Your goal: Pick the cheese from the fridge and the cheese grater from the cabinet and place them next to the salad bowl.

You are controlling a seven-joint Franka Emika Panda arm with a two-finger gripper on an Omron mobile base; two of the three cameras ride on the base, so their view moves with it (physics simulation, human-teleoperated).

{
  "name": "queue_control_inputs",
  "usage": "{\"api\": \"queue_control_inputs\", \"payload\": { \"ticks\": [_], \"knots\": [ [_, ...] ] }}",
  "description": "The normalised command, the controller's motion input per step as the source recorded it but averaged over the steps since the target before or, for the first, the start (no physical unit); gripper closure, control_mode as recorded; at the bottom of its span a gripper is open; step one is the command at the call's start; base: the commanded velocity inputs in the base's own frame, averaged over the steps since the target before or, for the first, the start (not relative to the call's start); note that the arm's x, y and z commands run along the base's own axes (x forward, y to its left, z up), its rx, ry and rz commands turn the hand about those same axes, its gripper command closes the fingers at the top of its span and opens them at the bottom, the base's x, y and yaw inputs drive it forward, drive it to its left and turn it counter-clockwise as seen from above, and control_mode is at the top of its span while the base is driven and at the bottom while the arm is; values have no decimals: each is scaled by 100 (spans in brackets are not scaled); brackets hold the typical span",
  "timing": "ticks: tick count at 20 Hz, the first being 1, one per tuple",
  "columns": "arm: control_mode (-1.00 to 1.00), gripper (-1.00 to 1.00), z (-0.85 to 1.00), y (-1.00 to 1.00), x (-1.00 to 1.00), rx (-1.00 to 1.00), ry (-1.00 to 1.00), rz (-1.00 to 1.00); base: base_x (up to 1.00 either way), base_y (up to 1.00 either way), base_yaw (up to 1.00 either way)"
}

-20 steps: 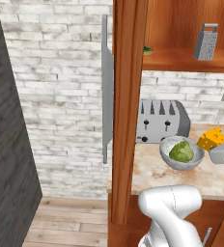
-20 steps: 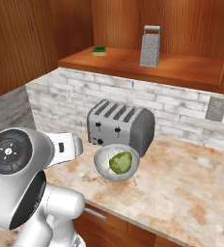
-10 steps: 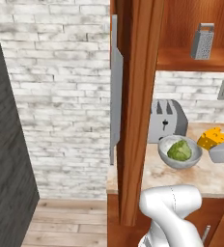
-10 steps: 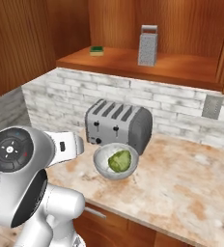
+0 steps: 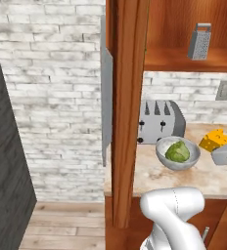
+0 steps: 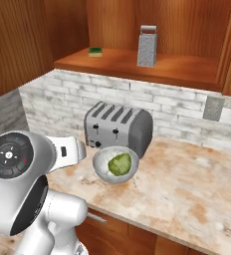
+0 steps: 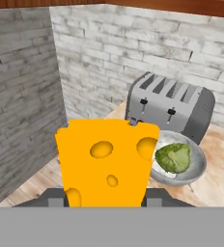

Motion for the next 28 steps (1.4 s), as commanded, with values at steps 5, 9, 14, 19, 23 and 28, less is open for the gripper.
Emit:
{"api": "queue_control_inputs", "payload": {
  "ticks": [5, 9, 14, 19, 23, 28],
  "knots": [
    [100, 100, 0, 0, 0, 0, 0, 0, 1, -100, -3],
    [100, 100, 0, 0, 0, 0, 0, 0, 0, -100, -4],
    [100, 100, 0, 0, 0, 0, 0, 0, 0, -100, -4],
    [100, 100, 0, 0, 0, 0, 0, 0, 0, -100, -4],
    [100, 100, 0, 0, 0, 0, 0, 0, 3, -89, -6],
    [100, 100, 0, 0, 0, 0, 0, 0, 32, -3, 0]
  ]
}}
